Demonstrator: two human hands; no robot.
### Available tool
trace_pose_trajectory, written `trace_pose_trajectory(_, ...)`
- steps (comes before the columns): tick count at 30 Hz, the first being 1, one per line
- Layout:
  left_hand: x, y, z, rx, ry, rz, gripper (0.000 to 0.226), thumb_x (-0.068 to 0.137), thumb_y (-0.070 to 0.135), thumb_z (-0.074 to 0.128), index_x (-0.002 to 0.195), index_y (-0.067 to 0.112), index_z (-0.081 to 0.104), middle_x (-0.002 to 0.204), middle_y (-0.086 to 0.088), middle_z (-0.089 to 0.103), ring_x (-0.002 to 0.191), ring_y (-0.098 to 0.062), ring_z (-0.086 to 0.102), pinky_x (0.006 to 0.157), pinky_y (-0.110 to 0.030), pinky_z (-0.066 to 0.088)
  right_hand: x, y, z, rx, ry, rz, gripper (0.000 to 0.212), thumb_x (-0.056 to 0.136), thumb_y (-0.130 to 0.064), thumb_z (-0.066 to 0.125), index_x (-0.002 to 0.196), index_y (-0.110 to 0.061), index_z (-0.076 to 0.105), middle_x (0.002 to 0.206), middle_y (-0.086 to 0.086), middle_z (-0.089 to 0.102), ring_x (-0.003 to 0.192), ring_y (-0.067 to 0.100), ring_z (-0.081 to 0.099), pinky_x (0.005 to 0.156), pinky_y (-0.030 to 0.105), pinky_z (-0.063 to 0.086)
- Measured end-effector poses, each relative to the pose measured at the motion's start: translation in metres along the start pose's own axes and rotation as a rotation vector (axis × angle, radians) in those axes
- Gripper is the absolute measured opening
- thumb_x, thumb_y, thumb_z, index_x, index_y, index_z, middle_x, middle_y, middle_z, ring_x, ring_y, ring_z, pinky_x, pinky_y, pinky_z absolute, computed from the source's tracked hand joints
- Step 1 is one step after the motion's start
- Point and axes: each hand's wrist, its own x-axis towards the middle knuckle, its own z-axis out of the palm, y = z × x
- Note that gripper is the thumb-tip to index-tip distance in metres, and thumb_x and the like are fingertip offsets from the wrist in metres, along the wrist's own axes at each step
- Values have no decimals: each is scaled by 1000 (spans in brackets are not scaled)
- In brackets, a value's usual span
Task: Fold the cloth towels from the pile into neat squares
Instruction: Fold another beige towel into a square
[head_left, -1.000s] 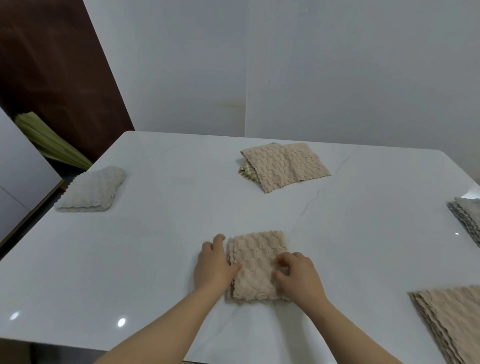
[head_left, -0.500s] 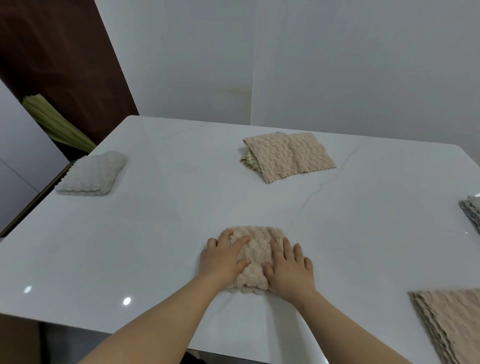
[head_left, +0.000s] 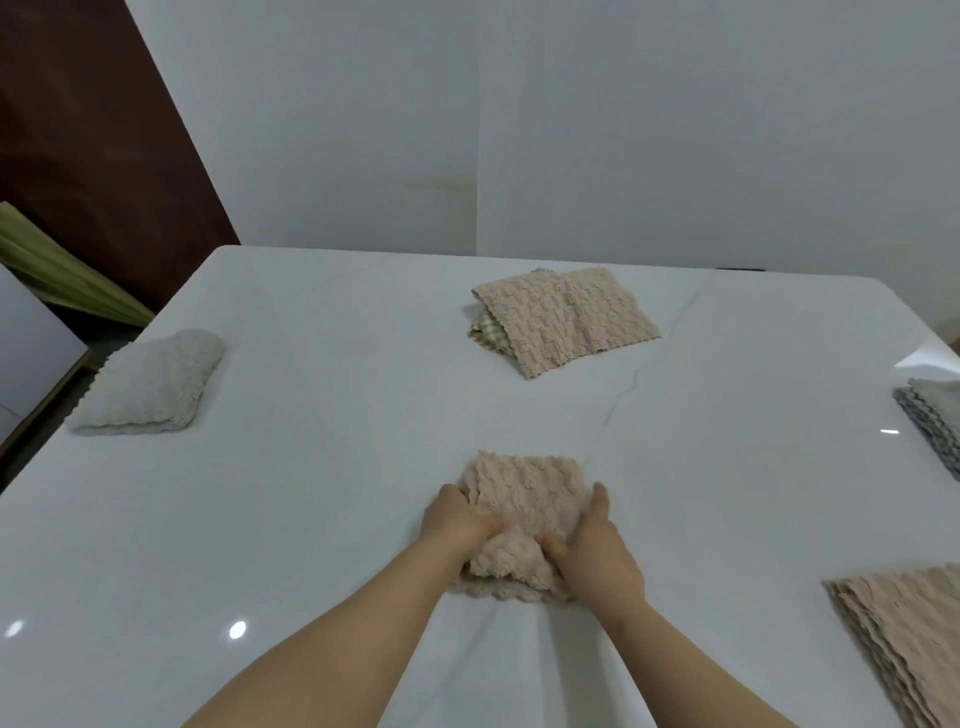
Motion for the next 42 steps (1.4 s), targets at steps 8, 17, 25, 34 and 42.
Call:
trace_pose_trajectory(8, 5, 13, -14, -341, -259, -49, 37, 88, 12, 62, 122, 2, 53, 120, -14, 62, 91, -22, 59, 68, -24, 51, 3, -3, -11, 617, -46, 162, 27, 82, -28, 67, 98, -10, 57, 96, 5, 64, 88, 22, 63, 72, 33, 54)
trace_pose_trajectory(17, 13, 16, -4, -221, -259, 108, 42, 94, 15, 52, 133, 10, 37, 128, -9, 53, 106, -23, 58, 84, -30, 50, -6, 13, -26, 814, 5, 174, 12, 90, -19, 54, 99, -12, 57, 99, 8, 63, 86, 24, 61, 83, 42, 52)
trace_pose_trajectory(25, 7, 68, 27, -136, -288, 320, 37, 95, 11, 44, 112, 41, 32, 103, -5, 57, 85, -23, 61, 70, -34, 50, -3, 30, -65, 919, 46, 116, 22, 93, -25, 50, 113, -33, 48, 101, -1, 61, 84, 19, 61, 61, 31, 51)
trace_pose_trajectory(34, 33, 164, 102, -22, -346, 405, 17, 92, 14, 53, 105, 25, 51, 113, 2, 48, 69, -9, 48, 60, -21, 40, 80, 77, -160, 1023, 204, 90, 27, 89, -12, 59, 110, -10, 43, 101, 13, 57, 76, 22, 58, 60, 31, 51)
trace_pose_trajectory(42, 73, 260, 192, -23, -300, 360, 34, 89, 14, 59, 120, 22, 48, 116, 4, 40, 84, -9, 48, 68, -20, 42, 185, 129, -256, 1018, 119, 56, 24, 88, -2, 54, 109, -7, 44, 93, 9, 58, 79, 23, 58, 70, 34, 53)
